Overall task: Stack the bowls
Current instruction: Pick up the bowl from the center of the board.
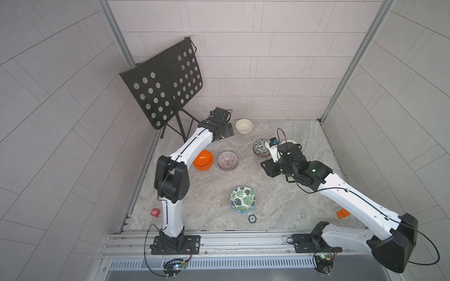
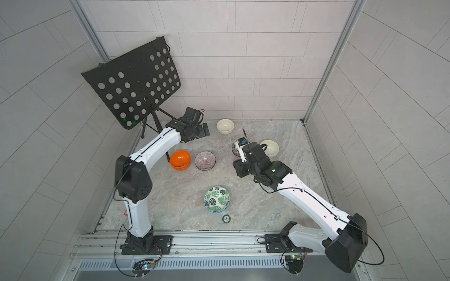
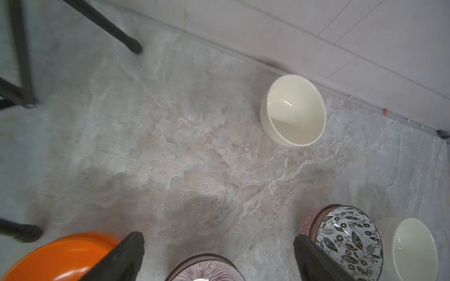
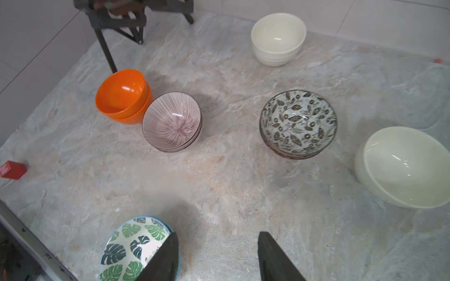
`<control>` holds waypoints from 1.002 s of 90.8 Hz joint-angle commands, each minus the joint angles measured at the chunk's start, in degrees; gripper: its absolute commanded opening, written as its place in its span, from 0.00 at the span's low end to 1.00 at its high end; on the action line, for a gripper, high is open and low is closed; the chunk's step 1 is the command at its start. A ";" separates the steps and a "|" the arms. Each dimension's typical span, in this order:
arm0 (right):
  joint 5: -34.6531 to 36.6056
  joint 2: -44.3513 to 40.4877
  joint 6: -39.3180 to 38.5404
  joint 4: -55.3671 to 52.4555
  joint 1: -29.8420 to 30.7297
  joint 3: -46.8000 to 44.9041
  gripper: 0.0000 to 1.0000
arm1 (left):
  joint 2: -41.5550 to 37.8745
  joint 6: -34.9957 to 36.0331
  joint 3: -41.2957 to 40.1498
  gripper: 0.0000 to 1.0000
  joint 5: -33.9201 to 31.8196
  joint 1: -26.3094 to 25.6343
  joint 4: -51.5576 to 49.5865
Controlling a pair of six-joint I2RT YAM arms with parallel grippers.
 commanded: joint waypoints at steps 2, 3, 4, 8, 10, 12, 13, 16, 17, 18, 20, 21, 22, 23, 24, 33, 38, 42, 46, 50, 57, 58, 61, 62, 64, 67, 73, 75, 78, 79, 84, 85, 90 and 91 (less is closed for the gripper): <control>2.56 0.55 -0.34 0.60 -1.06 -0.56 0.56 | 7.47 -0.27 8.87 0.95 7.96 0.92 0.64; 2.50 0.73 -0.34 0.70 -1.09 -0.66 0.56 | 8.42 -0.40 9.71 0.94 8.27 0.97 0.74; 2.47 0.86 -0.34 0.89 -1.10 -0.71 0.56 | 9.29 -0.59 10.49 0.94 8.48 0.94 0.88; 2.03 1.55 -0.22 1.41 -1.18 -0.96 0.56 | 12.54 -1.15 13.69 0.94 9.30 1.02 1.24; 1.70 1.91 -0.18 1.66 -1.15 -1.01 0.56 | 13.90 -1.25 15.12 0.94 9.74 1.03 1.55; 1.34 2.19 -0.17 1.92 -1.12 -1.09 0.56 | 15.38 -1.41 16.36 0.93 10.11 1.04 1.74; 1.19 2.39 -0.17 2.07 -1.11 -1.14 0.56 | 15.89 -1.45 16.97 0.93 10.19 1.07 1.77; 0.74 2.84 -0.17 2.53 -1.19 -1.26 0.56 | 17.98 -1.98 19.35 0.93 10.43 1.09 2.07; 0.58 2.97 -0.12 2.68 -1.24 -1.32 0.56 | 18.60 -2.09 19.87 0.93 10.48 1.14 2.20; 0.42 3.13 -0.10 2.84 -1.22 -1.39 0.56 | 19.00 -2.23 20.31 0.93 10.50 1.07 2.35; 0.27 3.35 -0.06 3.29 -1.16 -1.56 0.56 | 20.00 -2.56 21.72 0.93 10.52 1.03 2.40; 0.13 3.49 -0.07 3.41 -1.18 -1.60 0.56 | 20.79 -2.77 22.33 0.92 10.52 1.11 2.46; 0.06 3.61 -0.07 3.52 -1.14 -1.66 0.56 | 21.46 -2.97 22.95 0.92 10.52 1.15 2.39; -0.02 3.67 -0.03 3.66 -1.21 -1.74 0.56 | 22.09 -3.15 23.39 0.92 10.52 1.17 2.36; -0.06 3.74 -0.05 3.77 -1.20 -1.78 0.56 | 22.68 -3.29 24.00 0.92 10.53 1.18 2.26; -0.53 4.49 -0.39 4.52 -1.31 -1.95 0.56 | 26.88 -5.28 28.12 0.91 10.59 1.26 3.18; -0.93 4.78 -0.63 4.71 -1.29 -2.03 0.56 | 28.54 -6.66 29.05 0.90 10.87 1.27 4.82; -1.25 5.06 -0.69 5.04 -1.43 -2.20 0.56 | 30.05 -7.81 29.82 0.90 11.18 1.34 6.03; -1.65 5.25 -0.77 5.28 -1.54 -2.32 0.56 | 31.67 -9.01 30.95 0.89 11.26 1.43 6.38; -2.07 5.65 -0.82 5.46 -1.62 -2.50 0.56 | 33.25 -9.92 32.60 0.89 11.19 1.37 6.18; -2.75 6.26 -0.82 5.56 -1.82 -2.52 0.56 | 36.02 -11.89 35.46 0.86 10.84 1.53 5.87; -2.88 6.35 -0.84 5.56 -1.82 -2.52 0.56 | 36.32 -12.14 35.67 0.86 10.81 1.58 5.91; -3.16 6.57 -0.87 5.57 -1.97 -2.52 0.56 | 37.07 -12.68 36.09 0.86 10.64 1.61 6.12; -3.30 6.68 -0.87 5.60 -2.02 -2.52 0.56 | 37.28 -12.93 36.15 0.86 10.63 1.57 6.38; -3.45 6.88 -0.80 5.59 -2.06 -2.52 0.57 | 37.60 -13.16 36.25 0.85 10.62 1.61 6.86; -3.73 7.05 -0.72 5.68 -2.07 -2.52 0.56 | 38.13 -13.64 36.41 0.85 10.57 1.67 7.27; -4.27 7.50 -0.61 5.90 -2.15 -2.67 0.56 | 39.12 -14.41 36.57 0.84 10.31 1.72 8.14; -4.53 7.57 -0.54 6.04 -2.16 -2.80 0.56 | 39.33 -14.70 36.57 0.84 10.41 1.85 8.55; -4.84 7.81 -0.48 6.27 -2.15 -2.97 0.56 | 39.76 -15.06 36.58 0.83 10.50 1.98 9.10; -4.89 7.87 -0.50 6.35 -2.16 -3.05 0.56 | 39.95 -15.18 36.58 0.82 10.56 2.02 9.23; -5.02 8.02 -0.43 6.64 -2.14 -3.34 0.56 | 40.43 -15.85 36.88 0.79 10.99 2.31 9.80; -5.07 8.07 -0.38 6.67 -2.15 -3.41 0.56 | 40.50 -15.97 36.95 0.78 11.11 2.36 9.89; -5.08 8.36 -0.51 6.64 -2.31 -3.56 0.56 | 40.95 -16.54 37.07 0.71 11.80 2.60 10.30; -5.10 8.37 -0.47 6.67 -2.33 -3.61 0.56 | 40.98 -16.62 37.09 0.70 11.91 2.60 10.31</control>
